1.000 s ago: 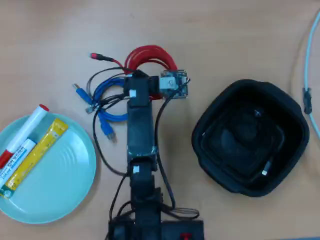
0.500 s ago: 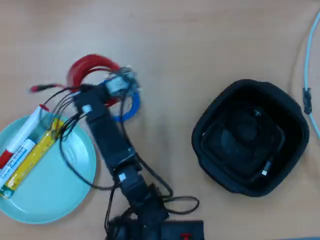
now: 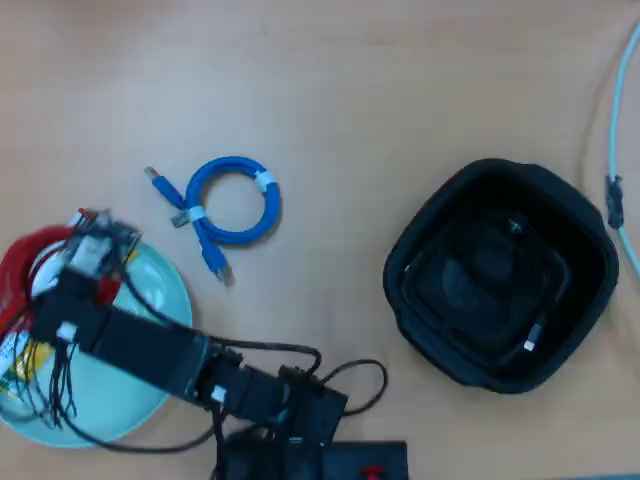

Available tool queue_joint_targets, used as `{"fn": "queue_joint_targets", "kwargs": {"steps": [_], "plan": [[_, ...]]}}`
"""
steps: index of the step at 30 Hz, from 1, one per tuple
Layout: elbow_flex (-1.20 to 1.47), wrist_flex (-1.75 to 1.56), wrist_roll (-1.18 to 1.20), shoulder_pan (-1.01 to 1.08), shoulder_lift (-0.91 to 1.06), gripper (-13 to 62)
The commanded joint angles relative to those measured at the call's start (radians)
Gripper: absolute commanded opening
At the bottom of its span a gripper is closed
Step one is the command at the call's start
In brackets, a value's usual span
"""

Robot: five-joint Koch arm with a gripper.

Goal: Put a black charging cable in a black bowl and put a red charging cable in a green bowl

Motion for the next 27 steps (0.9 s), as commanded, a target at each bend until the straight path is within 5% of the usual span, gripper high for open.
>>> {"fn": "queue_joint_targets", "kwargs": {"steps": [1,5,13,16,20,27], "plan": [[-0.028,0.000,-0.002,-0.048,0.026,-5.7],[-0.028,0.002,0.009,-0.118,0.011,1.9],[-0.008,0.101,0.069,-0.126,0.011,37.2],[-0.002,0.123,0.081,-0.110,0.009,44.7],[0.008,0.124,0.109,-0.018,0.018,46.1],[0.020,0.103,-0.066,0.439,0.012,46.6]]}}
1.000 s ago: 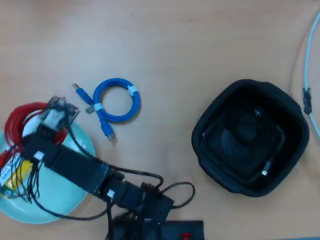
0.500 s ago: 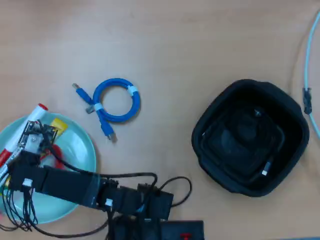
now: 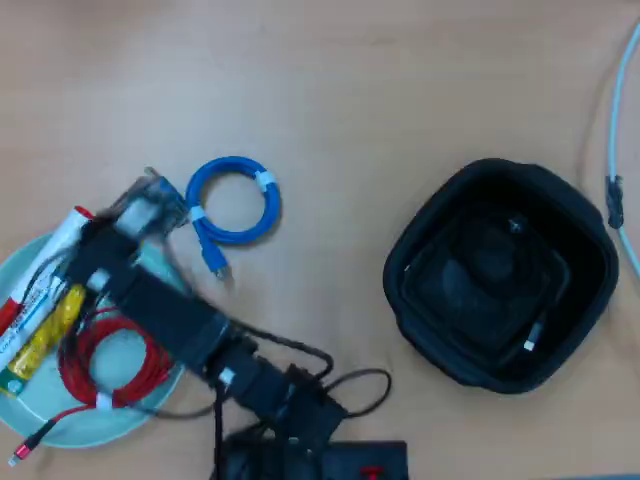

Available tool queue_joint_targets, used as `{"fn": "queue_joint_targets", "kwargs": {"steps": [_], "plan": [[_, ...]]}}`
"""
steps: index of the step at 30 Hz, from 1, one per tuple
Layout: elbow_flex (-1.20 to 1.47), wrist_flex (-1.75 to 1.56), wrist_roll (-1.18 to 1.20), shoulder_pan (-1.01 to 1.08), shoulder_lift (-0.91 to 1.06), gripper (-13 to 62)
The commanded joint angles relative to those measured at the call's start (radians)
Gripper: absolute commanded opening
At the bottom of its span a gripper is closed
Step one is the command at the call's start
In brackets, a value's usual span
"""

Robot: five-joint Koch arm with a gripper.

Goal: Put a black charging cable in a black bowl and put a red charging cable in a green bowl

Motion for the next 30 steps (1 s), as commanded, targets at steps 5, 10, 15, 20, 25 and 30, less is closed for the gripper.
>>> {"fn": "queue_joint_targets", "kwargs": {"steps": [5,10,15,20,25,30], "plan": [[-0.025,-0.163,-0.476,0.353,-0.083,46.2],[-0.009,-0.193,-0.560,0.574,-0.143,46.9],[0.252,-0.330,-0.735,0.724,-0.140,47.0],[0.687,-0.667,-0.775,0.782,0.129,46.8],[1.057,-0.879,-0.744,0.787,0.443,46.9],[1.462,-1.154,-0.681,0.844,0.649,47.0]]}}
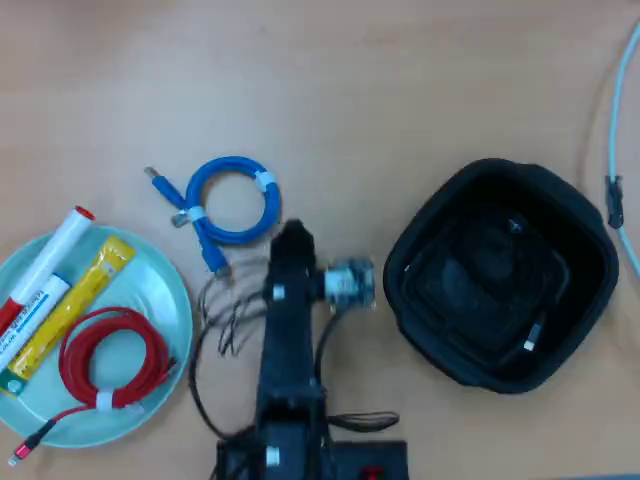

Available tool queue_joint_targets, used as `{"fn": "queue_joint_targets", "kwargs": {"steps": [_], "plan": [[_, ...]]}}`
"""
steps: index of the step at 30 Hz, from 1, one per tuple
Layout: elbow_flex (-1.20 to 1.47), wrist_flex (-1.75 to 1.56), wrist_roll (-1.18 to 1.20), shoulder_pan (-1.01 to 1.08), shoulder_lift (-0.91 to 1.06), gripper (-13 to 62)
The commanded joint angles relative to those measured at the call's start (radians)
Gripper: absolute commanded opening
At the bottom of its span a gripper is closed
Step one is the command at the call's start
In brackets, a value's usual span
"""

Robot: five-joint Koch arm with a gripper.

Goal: Put a black charging cable in a black bowl and put a red charging cable in a green bowl

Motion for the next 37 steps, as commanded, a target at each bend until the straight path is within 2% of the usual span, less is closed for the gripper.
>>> {"fn": "queue_joint_targets", "kwargs": {"steps": [1,5,10,21,37], "plan": [[0.083,-0.235,0.029,0.032,0.121,47.0],[0.365,-0.575,0.017,0.038,0.247,46.9],[0.572,-0.802,-0.026,0.038,0.264,46.9],[0.795,-0.821,-0.078,0.040,0.264,46.9],[0.802,-0.821,-0.078,0.035,0.267,46.1]]}}
